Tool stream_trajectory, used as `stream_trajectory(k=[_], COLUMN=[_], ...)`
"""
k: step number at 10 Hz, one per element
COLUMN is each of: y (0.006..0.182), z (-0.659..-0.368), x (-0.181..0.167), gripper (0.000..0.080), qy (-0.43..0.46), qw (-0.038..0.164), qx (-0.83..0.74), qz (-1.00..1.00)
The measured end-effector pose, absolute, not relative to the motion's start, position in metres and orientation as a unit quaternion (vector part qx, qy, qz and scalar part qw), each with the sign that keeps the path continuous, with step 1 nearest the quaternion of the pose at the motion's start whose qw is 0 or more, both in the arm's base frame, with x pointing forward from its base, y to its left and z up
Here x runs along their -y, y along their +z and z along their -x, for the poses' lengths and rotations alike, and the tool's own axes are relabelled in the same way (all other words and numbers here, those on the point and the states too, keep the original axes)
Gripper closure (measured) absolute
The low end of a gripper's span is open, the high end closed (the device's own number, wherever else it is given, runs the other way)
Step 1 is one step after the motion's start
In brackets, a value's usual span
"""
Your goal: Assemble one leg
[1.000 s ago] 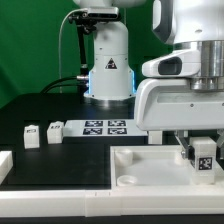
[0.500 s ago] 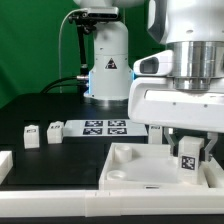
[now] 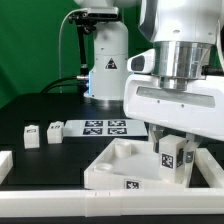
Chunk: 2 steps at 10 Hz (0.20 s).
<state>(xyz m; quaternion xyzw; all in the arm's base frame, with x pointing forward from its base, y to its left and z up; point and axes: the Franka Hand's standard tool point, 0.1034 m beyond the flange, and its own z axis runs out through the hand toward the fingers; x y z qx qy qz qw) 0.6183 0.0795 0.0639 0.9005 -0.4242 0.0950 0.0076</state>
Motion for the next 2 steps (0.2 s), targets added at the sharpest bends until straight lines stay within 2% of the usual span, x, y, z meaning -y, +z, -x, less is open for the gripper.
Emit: stream_trajectory(k=[1,2], y=[0.0638,0.0638], z=[-0.6182,-0.6182], x=[-0.0796,-0.0796], gripper=[0.0269,0.0269], qy=[0.095,0.095], qw=[0.008,0.008], qx=[0.424,0.424], qz=[-0.901,-0.901])
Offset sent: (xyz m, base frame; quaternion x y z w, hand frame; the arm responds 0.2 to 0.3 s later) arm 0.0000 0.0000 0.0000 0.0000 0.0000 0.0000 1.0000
